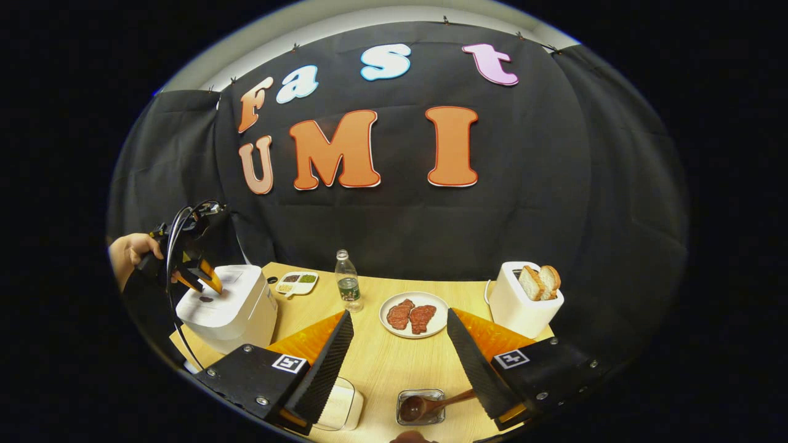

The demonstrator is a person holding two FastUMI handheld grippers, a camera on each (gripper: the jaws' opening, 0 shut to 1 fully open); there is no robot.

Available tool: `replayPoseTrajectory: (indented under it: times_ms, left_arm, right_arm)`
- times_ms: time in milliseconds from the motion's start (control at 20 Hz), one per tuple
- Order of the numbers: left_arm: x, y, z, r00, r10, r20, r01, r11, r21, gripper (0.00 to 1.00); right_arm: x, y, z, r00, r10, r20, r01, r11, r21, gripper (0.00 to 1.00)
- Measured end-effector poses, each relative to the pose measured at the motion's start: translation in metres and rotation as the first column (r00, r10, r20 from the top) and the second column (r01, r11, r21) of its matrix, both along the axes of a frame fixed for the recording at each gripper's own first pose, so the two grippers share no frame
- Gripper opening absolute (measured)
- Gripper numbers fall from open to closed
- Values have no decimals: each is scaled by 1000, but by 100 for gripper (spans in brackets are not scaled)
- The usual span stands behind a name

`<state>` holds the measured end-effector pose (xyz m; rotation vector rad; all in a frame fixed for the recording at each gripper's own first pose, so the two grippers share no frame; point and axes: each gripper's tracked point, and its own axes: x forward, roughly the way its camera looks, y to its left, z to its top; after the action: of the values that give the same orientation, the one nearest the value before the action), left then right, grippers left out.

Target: Close the left gripper, press the button to open the rice cooker; take a wooden spoon from the chopstick holder with the right hand, scoop a spoonful of rice and pour it into the rice cooker, then put the wooden spoon back into the chopstick holder.

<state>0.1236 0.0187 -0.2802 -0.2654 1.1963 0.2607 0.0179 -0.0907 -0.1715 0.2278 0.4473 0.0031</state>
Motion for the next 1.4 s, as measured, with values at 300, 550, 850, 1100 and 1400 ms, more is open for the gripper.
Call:
replayPoseTrajectory:
  times_ms: [300, 550, 850, 1100, 1400]
  left_arm:
    - [0, -10, 38, 924, -18, 382, -6, 998, 60, 100]
    - [-19, -12, 152, 734, -115, 669, -11, 983, 181, 100]
    - [-67, -54, 250, 513, -228, 828, 2, 965, 264, 97]
    - [-101, -67, 299, 408, -213, 888, -12, 971, 239, 100]
    - [-126, -83, 313, 353, -268, 897, -36, 954, 299, 94]
  right_arm:
    - [20, 25, 27, 994, 64, 94, -61, 998, -31, 95]
    - [36, 43, 69, 973, 90, 213, -78, 995, -64, 95]
    - [33, 63, 101, 948, 148, 283, -128, 988, -90, 95]
    - [28, 63, 138, 927, 143, 346, -117, 989, -93, 94]
    - [22, 53, 163, 905, 108, 411, -83, 993, -78, 94]
